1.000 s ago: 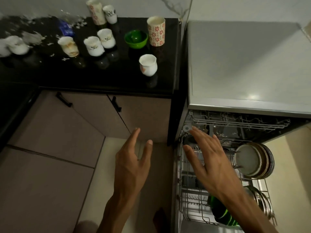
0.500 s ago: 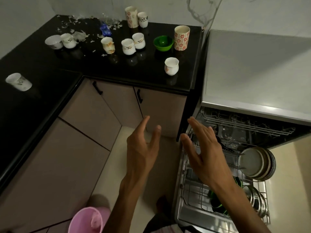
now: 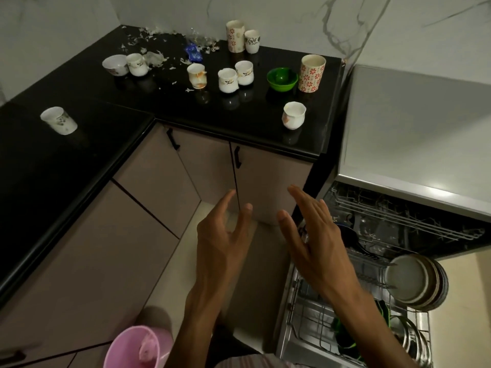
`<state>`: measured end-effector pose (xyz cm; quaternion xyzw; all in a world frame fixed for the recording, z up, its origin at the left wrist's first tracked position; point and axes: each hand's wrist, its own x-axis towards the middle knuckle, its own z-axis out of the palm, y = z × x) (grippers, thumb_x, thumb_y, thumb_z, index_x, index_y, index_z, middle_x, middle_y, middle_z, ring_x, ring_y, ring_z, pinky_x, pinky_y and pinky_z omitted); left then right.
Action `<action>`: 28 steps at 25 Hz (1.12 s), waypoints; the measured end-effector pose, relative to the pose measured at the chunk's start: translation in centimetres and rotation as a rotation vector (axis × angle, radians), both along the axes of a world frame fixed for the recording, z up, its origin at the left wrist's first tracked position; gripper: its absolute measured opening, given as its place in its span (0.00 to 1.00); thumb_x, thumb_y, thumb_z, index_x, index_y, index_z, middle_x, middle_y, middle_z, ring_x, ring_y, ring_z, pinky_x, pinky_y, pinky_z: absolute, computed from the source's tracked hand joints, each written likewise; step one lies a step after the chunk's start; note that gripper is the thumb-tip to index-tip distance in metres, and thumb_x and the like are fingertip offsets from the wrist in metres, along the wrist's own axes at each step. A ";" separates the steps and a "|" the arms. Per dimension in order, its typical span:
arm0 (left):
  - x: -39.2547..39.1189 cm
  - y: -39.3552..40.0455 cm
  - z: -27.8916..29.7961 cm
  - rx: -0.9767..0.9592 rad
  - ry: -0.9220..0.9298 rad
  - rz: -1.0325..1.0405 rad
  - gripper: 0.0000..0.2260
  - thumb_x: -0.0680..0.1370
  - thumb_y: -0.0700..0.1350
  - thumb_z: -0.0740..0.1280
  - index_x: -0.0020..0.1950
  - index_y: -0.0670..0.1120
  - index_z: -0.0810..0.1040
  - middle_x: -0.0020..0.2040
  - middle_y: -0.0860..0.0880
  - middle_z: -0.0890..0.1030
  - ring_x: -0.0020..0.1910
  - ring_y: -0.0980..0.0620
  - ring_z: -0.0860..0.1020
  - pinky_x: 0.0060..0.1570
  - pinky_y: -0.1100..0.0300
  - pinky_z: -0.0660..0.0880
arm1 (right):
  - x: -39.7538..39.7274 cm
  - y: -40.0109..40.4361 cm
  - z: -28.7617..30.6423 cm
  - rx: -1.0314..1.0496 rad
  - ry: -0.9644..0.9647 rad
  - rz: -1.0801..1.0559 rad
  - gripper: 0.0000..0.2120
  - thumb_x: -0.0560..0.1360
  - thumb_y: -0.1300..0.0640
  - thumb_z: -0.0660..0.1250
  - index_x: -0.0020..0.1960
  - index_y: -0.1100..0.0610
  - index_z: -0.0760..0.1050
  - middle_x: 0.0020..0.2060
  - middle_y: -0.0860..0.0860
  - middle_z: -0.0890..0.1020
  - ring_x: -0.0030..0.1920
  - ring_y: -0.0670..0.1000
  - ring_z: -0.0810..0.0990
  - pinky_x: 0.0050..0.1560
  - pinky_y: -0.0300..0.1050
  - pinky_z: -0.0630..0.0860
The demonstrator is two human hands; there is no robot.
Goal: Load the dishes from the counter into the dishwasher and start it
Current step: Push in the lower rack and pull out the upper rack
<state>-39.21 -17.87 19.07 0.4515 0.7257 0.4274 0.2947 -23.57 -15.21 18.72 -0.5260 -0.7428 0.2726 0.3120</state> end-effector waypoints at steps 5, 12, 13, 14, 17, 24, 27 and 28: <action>-6.1 2.0 0.2 -0.013 -0.033 0.021 0.25 0.78 0.57 0.64 0.74 0.52 0.68 0.73 0.51 0.69 0.71 0.57 0.67 0.66 0.60 0.68 | -6.5 1.9 0.4 -0.003 0.007 0.028 0.31 0.79 0.35 0.50 0.76 0.50 0.61 0.72 0.48 0.68 0.68 0.48 0.71 0.69 0.62 0.67; -16.4 5.1 0.9 -0.033 -0.004 -0.009 0.25 0.78 0.57 0.64 0.74 0.52 0.68 0.73 0.53 0.69 0.71 0.56 0.67 0.56 0.75 0.63 | -16.5 4.9 1.7 -0.004 0.039 0.020 0.31 0.80 0.34 0.49 0.76 0.50 0.60 0.72 0.48 0.68 0.70 0.48 0.70 0.75 0.56 0.60; -17.6 5.3 0.9 -0.037 -0.002 -0.008 0.25 0.78 0.56 0.64 0.74 0.52 0.68 0.73 0.53 0.69 0.71 0.56 0.67 0.57 0.73 0.64 | -17.7 5.1 1.8 -0.010 0.033 0.022 0.31 0.79 0.33 0.48 0.76 0.49 0.60 0.72 0.45 0.67 0.69 0.49 0.71 0.76 0.50 0.54; -18.7 5.4 0.9 -0.034 0.001 -0.008 0.25 0.78 0.56 0.64 0.74 0.52 0.68 0.73 0.53 0.69 0.72 0.56 0.67 0.57 0.73 0.64 | -18.8 5.2 1.8 -0.019 0.025 0.022 0.32 0.79 0.32 0.47 0.76 0.49 0.60 0.71 0.42 0.66 0.68 0.47 0.71 0.76 0.44 0.49; -22.0 5.7 1.1 -0.026 -0.018 0.002 0.24 0.78 0.55 0.64 0.73 0.52 0.68 0.73 0.52 0.70 0.72 0.56 0.67 0.58 0.72 0.63 | -22.1 5.6 1.8 -0.041 0.016 0.043 0.30 0.80 0.34 0.49 0.76 0.48 0.59 0.69 0.37 0.62 0.62 0.52 0.78 0.76 0.39 0.49; -25.8 7.0 1.0 -0.004 -0.020 0.029 0.24 0.79 0.55 0.64 0.73 0.52 0.68 0.73 0.53 0.70 0.67 0.65 0.65 0.57 0.73 0.63 | -26.0 7.9 1.8 -0.041 0.026 0.072 0.30 0.79 0.34 0.49 0.76 0.47 0.60 0.71 0.39 0.65 0.66 0.51 0.75 0.70 0.60 0.67; -26.7 8.5 0.7 -0.027 -0.024 0.037 0.23 0.79 0.55 0.64 0.73 0.52 0.68 0.73 0.54 0.70 0.65 0.65 0.64 0.54 0.76 0.62 | -26.8 9.6 1.4 -0.072 0.017 0.073 0.29 0.79 0.33 0.50 0.76 0.44 0.58 0.71 0.44 0.67 0.57 0.58 0.80 0.64 0.62 0.72; -27.0 9.1 0.5 -0.032 -0.023 0.046 0.24 0.79 0.55 0.64 0.73 0.52 0.68 0.73 0.54 0.70 0.65 0.66 0.64 0.53 0.77 0.62 | -26.9 10.3 1.3 -0.085 0.015 0.076 0.29 0.79 0.33 0.50 0.76 0.44 0.58 0.71 0.44 0.66 0.57 0.58 0.80 0.64 0.62 0.72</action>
